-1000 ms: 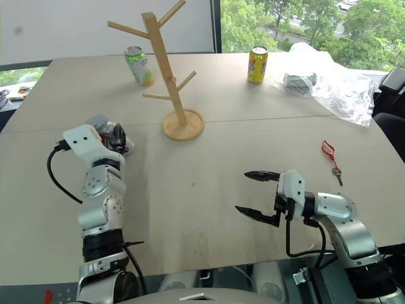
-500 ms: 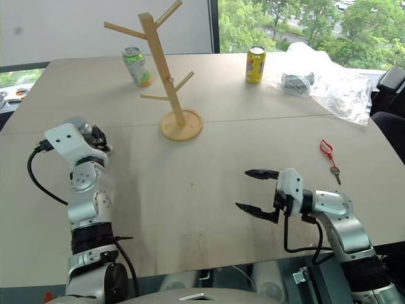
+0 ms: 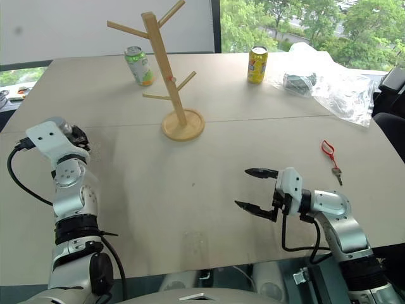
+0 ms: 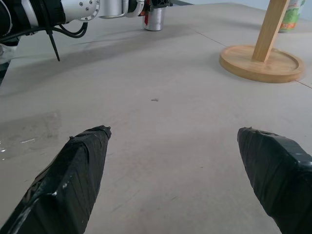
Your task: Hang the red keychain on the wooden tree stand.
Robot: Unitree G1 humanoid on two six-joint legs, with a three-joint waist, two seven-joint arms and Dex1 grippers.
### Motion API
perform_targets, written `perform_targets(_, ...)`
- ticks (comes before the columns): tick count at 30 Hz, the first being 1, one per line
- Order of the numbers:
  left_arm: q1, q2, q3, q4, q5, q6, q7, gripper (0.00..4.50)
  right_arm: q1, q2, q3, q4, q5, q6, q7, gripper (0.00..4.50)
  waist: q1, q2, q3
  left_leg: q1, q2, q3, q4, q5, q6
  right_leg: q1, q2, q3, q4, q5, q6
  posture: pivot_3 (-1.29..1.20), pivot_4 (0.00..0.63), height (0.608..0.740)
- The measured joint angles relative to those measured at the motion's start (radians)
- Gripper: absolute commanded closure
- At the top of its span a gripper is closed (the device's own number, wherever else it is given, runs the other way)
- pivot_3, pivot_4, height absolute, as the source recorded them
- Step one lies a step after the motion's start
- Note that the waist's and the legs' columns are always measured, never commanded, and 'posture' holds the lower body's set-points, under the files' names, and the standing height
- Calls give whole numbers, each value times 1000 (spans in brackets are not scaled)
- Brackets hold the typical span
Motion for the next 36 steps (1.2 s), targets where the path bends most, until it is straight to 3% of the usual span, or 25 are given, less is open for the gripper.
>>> perform_targets(8, 10, -19, -8, -14, 26, -25, 42, 25, -6, 0, 0, 0, -1, 0, -5, 0, 0, 0, 0, 0, 0, 0, 0, 0, 0, 0, 0, 0, 0, 0, 0, 0, 150, 740)
perform_targets(19, 24, -32, 2, -241, 101, -130, 164, 25, -12, 0, 0, 12, -3, 0, -7, 0, 0, -1, 0, 0, 0, 0, 0, 0, 0, 0, -1, 0, 0, 0, 0, 0, 150, 740)
perform_targets(24, -11, -36, -20, -321, 81, -131, 119, 25, -14, 2, -5, 13, -1, 4, -25, 0, 2, -1, 0, -1, 0, 0, 0, 0, 0, 0, -1, -1, 0, 0, 0, 0, 150, 740)
perform_targets(26, -33, -52, -65, -340, 4, -128, 5, 25, -16, 21, -35, 11, 15, 39, -74, 0, 7, -1, 0, -1, -1, 0, 0, 0, 0, 0, -1, -1, 0, 0, -1, 0, 150, 740)
perform_targets(28, -18, -67, -245, -395, -117, -95, -271, 25, -48, 65, -122, -16, 77, 146, -226, 0, 9, -1, 0, -1, -1, 1, 1, 0, 0, 0, -2, 0, 0, -1, -3, 0, 150, 740)
perform_targets(32, 15, -86, -357, -433, -183, -56, -413, 25, -69, 86, -181, -47, 111, 199, -331, 0, -7, -1, 0, -1, 0, 1, -1, 0, 0, -1, 0, 2, -1, -1, -2, 0, 150, 740)
perform_targets(34, 215, -16, -504, -575, -328, 15, -700, 25, -74, 165, -301, -89, 108, 273, -598, 0, -19, 5, 0, 0, 1, 2, -4, 2, -4, -2, 1, 2, 0, -1, -1, 0, 150, 740)
perform_targets(36, 300, 2, -580, -588, -383, 60, -830, 25, -75, 168, -363, -111, 83, 305, -710, 0, -18, 5, 1, -3, 1, 2, -4, 1, -3, -4, 1, 2, 0, -3, -5, 0, 150, 740)
